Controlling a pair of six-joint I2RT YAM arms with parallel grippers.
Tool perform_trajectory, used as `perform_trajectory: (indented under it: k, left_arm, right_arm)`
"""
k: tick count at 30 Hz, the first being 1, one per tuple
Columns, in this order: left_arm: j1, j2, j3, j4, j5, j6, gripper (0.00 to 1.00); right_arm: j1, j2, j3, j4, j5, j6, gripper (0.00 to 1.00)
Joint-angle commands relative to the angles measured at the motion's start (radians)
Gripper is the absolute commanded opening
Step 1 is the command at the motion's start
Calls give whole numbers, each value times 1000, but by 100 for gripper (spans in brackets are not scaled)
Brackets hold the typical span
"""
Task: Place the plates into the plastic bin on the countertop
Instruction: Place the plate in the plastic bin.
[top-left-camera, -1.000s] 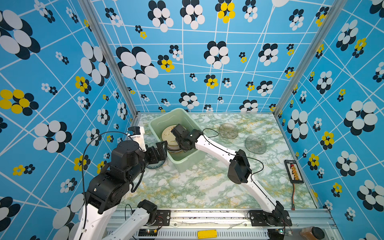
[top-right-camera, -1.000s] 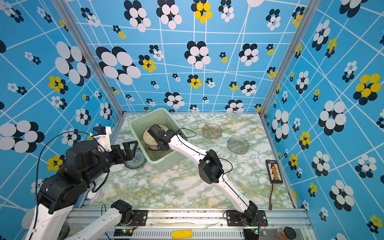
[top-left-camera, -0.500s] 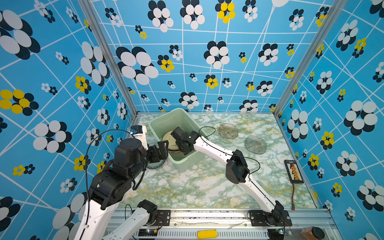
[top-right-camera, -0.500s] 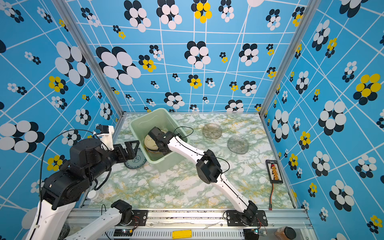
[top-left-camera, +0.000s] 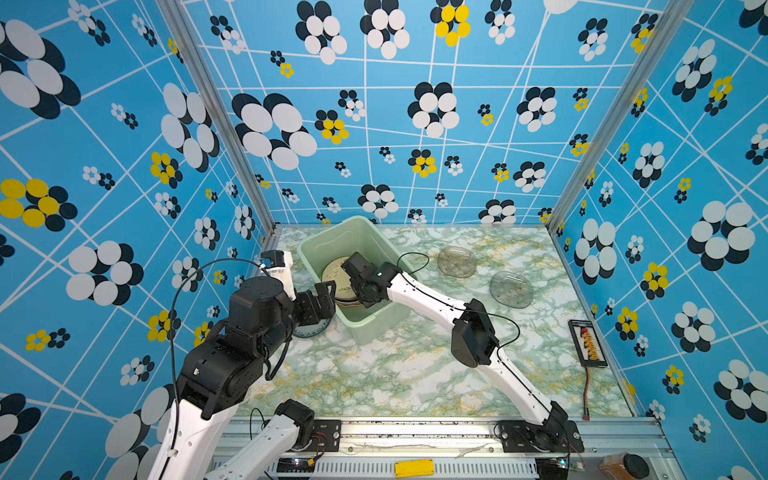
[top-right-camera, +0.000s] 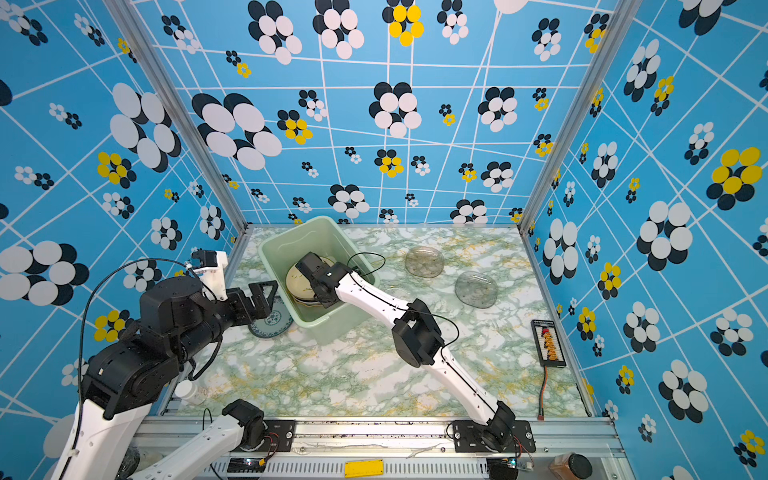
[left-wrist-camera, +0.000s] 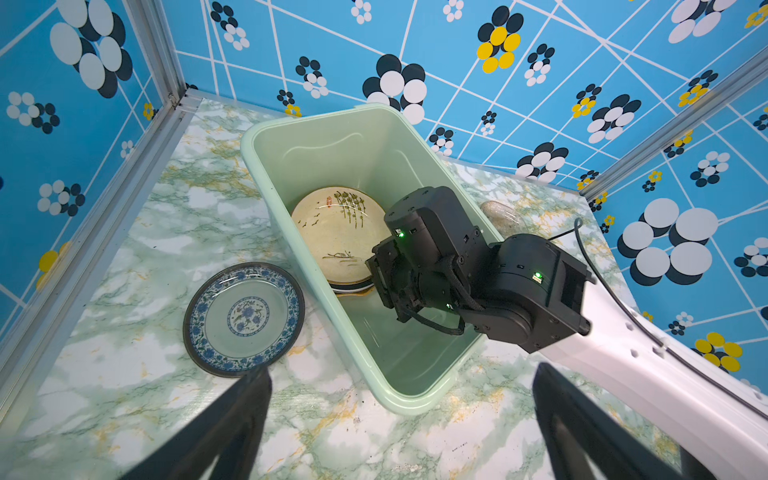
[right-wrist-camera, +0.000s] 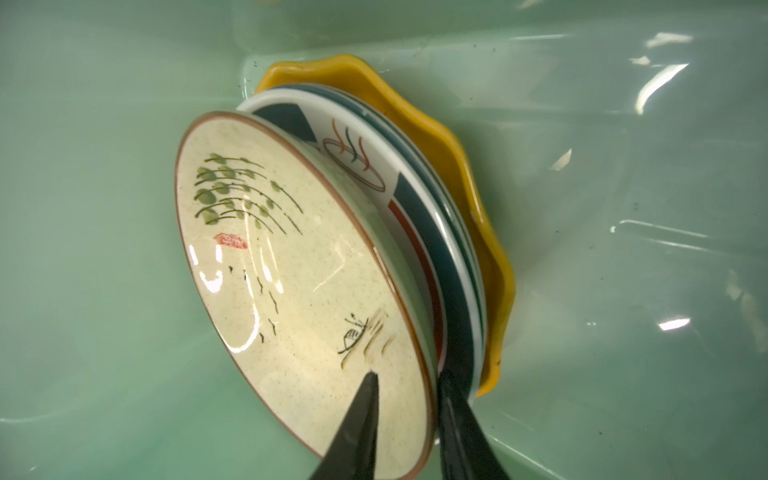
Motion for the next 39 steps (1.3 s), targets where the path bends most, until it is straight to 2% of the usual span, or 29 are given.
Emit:
perform_trajectory:
  k: [1, 5, 11, 13, 18, 24, 28, 34, 39]
  left_arm:
    - [8, 1, 42, -20, -27, 17, 99]
    - [9, -3, 60, -38, -39, 8, 99]
    - [9, -12, 79, -82, -86, -39, 99]
    - [9, -12, 85, -110, -100, -68, 99]
    - [9, -20, 80, -174, -103, -162, 99]
    - [13, -44, 37, -208, -91, -268, 99]
    - [22, -29, 31, -262, -66, -317, 99]
    - [70, 22, -12, -302, 47, -354, 99]
    - [144, 13, -115, -277, 137, -414, 99]
  right_arm:
    - [-8, -45, -20, 4, 15, 8, 33]
    - [-7, -70, -22, -33, 35, 14, 41]
    - [-1, -149, -45, -60, 95, -5, 61]
    - [1, -187, -61, -61, 124, -14, 64]
    - [6, -274, -89, -56, 167, -108, 74]
    - [7, -380, -129, -40, 181, -237, 76]
    - [4, -504, -209, 25, 194, -393, 76]
    - [-21, -750, -502, 273, 109, -639, 72]
    - [-56, -931, -759, 493, -44, -714, 69]
